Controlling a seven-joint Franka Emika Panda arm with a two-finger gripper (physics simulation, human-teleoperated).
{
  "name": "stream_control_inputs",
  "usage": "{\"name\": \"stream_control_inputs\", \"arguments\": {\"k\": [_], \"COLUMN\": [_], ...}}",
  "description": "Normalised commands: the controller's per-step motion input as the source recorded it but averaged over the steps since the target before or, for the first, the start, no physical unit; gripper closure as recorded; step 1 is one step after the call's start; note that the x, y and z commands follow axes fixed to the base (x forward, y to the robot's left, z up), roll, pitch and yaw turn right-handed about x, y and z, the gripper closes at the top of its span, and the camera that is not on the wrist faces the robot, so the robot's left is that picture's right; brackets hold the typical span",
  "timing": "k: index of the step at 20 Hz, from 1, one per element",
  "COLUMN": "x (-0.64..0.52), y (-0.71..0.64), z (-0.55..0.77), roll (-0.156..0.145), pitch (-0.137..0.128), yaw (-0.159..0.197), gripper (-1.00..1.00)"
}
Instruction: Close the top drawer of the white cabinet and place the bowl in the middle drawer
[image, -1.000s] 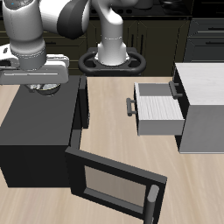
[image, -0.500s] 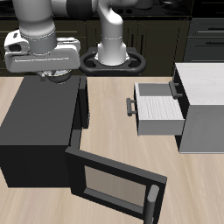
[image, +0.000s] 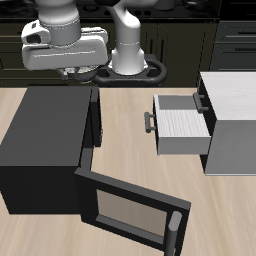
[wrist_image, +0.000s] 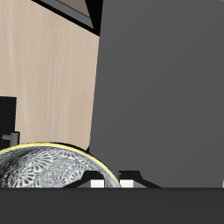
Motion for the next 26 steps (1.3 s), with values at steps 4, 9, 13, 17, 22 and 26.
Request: {"name": "stream_control_inputs", "arguments": {"k": [4,9,13,17,22,26], "x": [0.00,0.08,0.12,0.12,0.11,0.01], "y": [0.35,0.31,0.28,0.38,0.39,0.36], "z": [0.08,-0.02,-0.07,-0.09,-0.19,-0.25], "roll": [0.027,0.044,0.032,0.027,-0.007,0.011], "pitch": [-0.013,-0.011,-0.005,-0.006,-0.013,0.015], "yaw": [-0.010,0.021,0.017,-0.011,0.005,-0.041], "gripper": [1.00,1.00,1.00,1.00,1.00,1.00]}}
